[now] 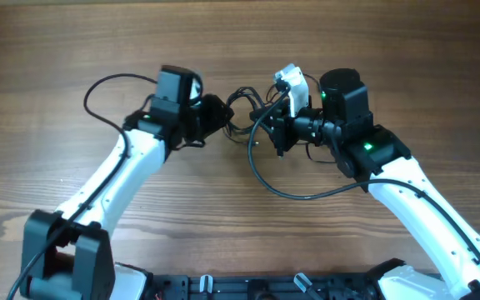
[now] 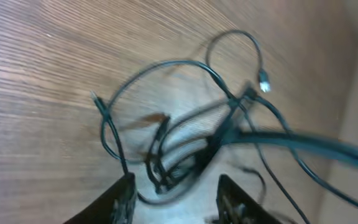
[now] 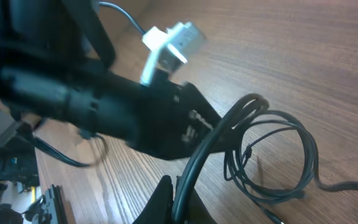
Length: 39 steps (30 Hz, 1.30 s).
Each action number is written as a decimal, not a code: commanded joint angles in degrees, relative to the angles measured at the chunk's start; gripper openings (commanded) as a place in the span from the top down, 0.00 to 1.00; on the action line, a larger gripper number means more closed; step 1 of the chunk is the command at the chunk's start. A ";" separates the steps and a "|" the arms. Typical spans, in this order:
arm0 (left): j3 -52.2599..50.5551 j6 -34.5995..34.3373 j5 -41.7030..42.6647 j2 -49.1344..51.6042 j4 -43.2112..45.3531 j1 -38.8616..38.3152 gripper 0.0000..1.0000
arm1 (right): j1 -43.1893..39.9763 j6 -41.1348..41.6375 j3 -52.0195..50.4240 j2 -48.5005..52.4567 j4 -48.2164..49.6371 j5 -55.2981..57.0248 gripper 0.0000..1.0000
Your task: Untangle cables
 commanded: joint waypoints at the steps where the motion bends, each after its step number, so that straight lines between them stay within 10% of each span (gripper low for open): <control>1: 0.57 -1.09 -8.37 3.21 3.41 -3.32 0.69 | 0.13 0.31 0.63 -4.11 0.46 -1.40 0.96; 4: 0.57 -1.05 -10.47 7.32 5.75 -4.74 0.96 | 0.11 0.28 0.63 -7.08 0.39 -2.23 0.96; 11: 0.57 2.82 -16.00 8.72 -1.60 3.17 0.96 | -14.56 9.09 0.63 -19.56 -0.90 13.99 0.96; 15: 0.59 17.38 0.37 8.00 -1.07 8.83 0.96 | -17.77 9.42 0.61 -19.15 -3.76 14.16 0.96; 20: 0.59 19.15 2.49 3.67 -0.59 16.92 0.96 | -17.77 10.45 0.61 -14.67 -10.10 21.68 0.95; 23: 0.59 19.19 6.27 0.17 -0.26 21.66 0.96 | -17.77 14.45 0.61 -11.32 -12.81 25.68 0.70; 27: 0.59 30.82 23.43 -3.02 1.92 23.17 0.95 | -17.62 11.65 0.61 -3.76 -13.07 8.28 0.11; 30: 0.57 32.63 23.91 -3.02 0.74 22.86 0.76 | -16.11 10.64 0.61 2.45 -12.94 4.55 0.00; 34: 0.57 32.37 14.43 -3.02 -3.08 22.88 0.05 | -14.03 10.12 0.61 7.08 -11.21 2.38 0.00; 37: 0.55 31.69 12.66 -3.02 -5.88 22.86 0.00 | -12.26 11.72 0.61 9.33 -11.78 12.55 0.00; 39: 0.50 27.26 12.66 -2.99 -6.08 22.86 0.00 | -11.80 26.86 0.61 11.80 -18.27 30.38 0.00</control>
